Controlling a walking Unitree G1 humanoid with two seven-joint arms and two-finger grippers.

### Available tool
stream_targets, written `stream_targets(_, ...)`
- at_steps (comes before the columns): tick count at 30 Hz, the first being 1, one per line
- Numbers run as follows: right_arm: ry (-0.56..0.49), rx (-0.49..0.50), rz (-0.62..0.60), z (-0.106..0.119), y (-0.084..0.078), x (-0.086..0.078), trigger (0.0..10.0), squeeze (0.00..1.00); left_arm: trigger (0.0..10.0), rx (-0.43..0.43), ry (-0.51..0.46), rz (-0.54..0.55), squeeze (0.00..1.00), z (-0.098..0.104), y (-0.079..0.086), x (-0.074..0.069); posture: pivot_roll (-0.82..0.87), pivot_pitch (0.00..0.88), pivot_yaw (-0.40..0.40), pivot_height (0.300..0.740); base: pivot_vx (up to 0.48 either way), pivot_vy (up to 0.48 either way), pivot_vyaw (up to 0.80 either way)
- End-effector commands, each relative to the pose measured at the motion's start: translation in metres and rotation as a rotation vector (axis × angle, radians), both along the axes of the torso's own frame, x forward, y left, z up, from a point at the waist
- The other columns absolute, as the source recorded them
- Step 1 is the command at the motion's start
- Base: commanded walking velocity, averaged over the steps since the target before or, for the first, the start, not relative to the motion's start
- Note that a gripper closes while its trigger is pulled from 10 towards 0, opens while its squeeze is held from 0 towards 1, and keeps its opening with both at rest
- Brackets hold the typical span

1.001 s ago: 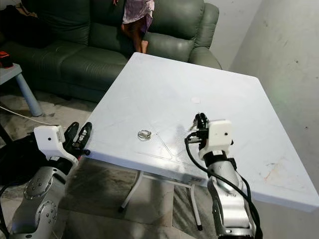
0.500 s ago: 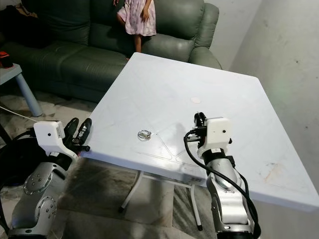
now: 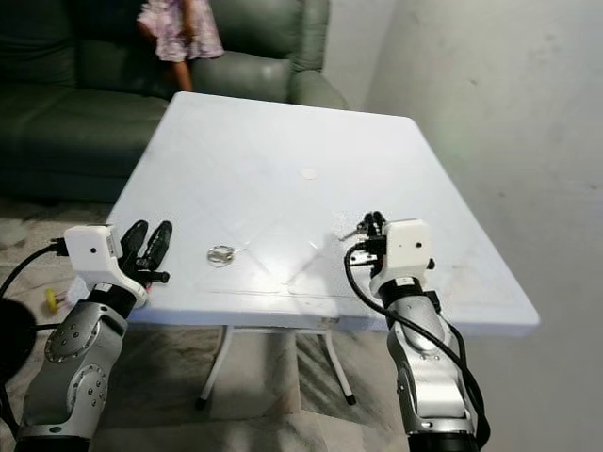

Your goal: Hang keys on a hook

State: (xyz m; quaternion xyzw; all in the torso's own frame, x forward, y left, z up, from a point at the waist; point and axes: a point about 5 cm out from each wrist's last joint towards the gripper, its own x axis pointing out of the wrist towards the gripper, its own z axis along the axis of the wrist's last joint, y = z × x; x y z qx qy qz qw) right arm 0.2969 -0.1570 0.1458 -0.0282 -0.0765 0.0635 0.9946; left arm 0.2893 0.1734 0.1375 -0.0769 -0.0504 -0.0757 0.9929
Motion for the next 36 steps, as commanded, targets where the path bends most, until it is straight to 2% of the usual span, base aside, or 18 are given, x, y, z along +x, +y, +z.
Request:
stream_targets(1, 0.003, -0.013, -0.002, 0.001, -0.001, 0.003, 10.0, 0.00, 10.0, 0.016, -0.005, -0.018, 0.00, 0.001, -0.005, 0.003, 0.16, 0.000, -0.121, 0.740, 0.000, 0.000, -0.75)
stream_targets(8, -0.036, -0.074, 0.055, 0.010, 0.004, 0.011, 10.0, 0.00, 10.0, 0.087, -0.018, -0.004, 0.00, 0.005, -0.005, 0.015, 0.16, 0.000, -0.108, 0.740, 0.000, 0.000, -0.75)
stream_targets(15, -0.049, -0.080, 0.047, 0.013, 0.001, 0.016, 10.0, 0.00, 10.0, 0.097, -0.030, 0.011, 0.00, 0.010, -0.002, 0.023, 0.15, 0.000, -0.098, 0.740, 0.000, 0.000, -0.75)
stream_targets(36, -0.022, -0.043, 0.051, 0.005, 0.012, 0.012, 10.0, 0.00, 10.0, 0.062, -0.010, -0.003, 0.00, 0.000, -0.013, 0.019, 0.16, 0.000, -0.119, 0.740, 0.000, 0.000, -0.75)
